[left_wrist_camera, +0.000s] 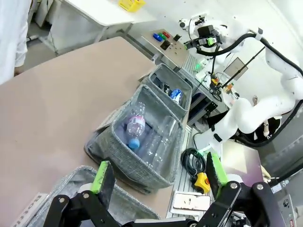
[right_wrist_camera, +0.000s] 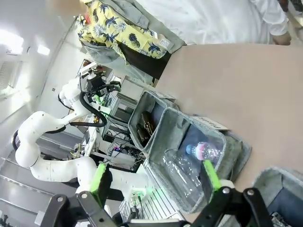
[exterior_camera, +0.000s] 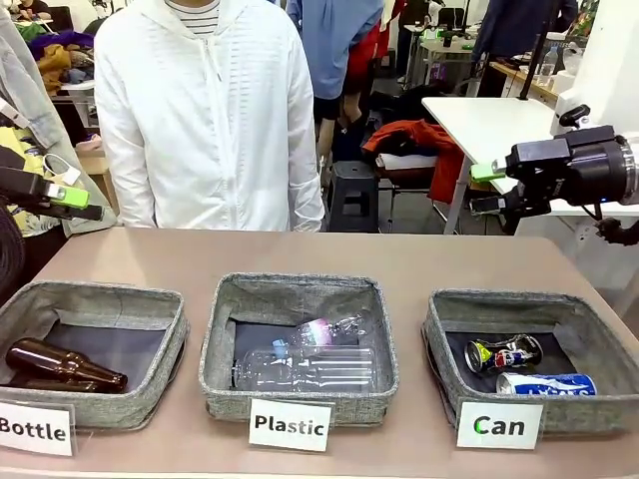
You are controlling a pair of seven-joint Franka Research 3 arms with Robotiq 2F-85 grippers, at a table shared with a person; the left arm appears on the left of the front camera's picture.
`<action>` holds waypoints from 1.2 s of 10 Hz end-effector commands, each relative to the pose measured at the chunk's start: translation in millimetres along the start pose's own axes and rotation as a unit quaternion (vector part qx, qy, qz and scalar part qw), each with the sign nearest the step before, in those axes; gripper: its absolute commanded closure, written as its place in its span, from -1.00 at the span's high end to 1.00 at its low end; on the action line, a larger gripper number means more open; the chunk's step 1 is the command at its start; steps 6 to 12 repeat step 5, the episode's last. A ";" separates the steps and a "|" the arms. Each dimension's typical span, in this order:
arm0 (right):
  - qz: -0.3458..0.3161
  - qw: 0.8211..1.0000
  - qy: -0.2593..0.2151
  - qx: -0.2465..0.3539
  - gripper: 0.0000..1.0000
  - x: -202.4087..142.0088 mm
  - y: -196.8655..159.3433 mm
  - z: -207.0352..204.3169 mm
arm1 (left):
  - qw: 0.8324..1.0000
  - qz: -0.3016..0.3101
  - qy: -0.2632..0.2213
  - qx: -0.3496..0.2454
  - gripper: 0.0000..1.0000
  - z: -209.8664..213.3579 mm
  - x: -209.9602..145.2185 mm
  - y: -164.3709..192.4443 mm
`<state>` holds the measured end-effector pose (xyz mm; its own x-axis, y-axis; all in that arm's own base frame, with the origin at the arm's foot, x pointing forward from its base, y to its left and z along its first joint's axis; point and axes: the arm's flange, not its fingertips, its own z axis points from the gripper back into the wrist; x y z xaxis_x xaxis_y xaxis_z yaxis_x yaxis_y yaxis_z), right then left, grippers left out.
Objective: Sort the can waste into the basket.
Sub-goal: Pick up the can waste from the table and place it in the right Fabric basket.
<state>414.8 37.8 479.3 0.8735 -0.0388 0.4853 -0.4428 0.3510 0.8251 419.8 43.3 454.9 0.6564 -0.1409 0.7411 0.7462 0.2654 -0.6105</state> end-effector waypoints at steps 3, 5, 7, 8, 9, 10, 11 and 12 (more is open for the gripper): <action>0.009 1.000 0.005 -0.002 1.00 -2.1 0.5 1.8 | 1.000 0.005 0.005 0.005 1.00 4.8 -0.2 -0.9; 0.009 1.000 0.005 -0.002 1.00 -2.1 0.5 1.8 | 1.000 0.005 0.005 0.005 1.00 4.8 -0.2 -0.9; 0.009 1.000 0.005 -0.002 1.00 -2.1 0.5 1.8 | 1.000 0.005 0.005 0.005 1.00 4.8 -0.2 -0.9; 0.009 1.000 0.005 -0.002 1.00 -2.1 0.5 1.8 | 1.000 0.005 0.005 0.005 1.00 4.8 -0.2 -0.9; 0.009 1.000 0.005 -0.002 1.00 -2.1 0.5 1.8 | 1.000 0.005 0.005 0.005 1.00 4.8 -0.2 -0.9; 0.009 1.000 0.005 -0.002 1.00 -2.1 0.5 1.8 | 1.000 0.005 0.005 0.005 1.00 4.8 -0.2 -0.9; 0.009 1.000 0.005 -0.002 1.00 -2.1 0.5 1.8 | 1.000 0.005 0.005 0.005 1.00 4.8 -0.2 -0.9; 0.009 1.000 0.005 -0.002 1.00 -2.1 0.5 1.8 | 1.000 0.005 0.005 0.005 1.00 4.8 -0.2 -0.9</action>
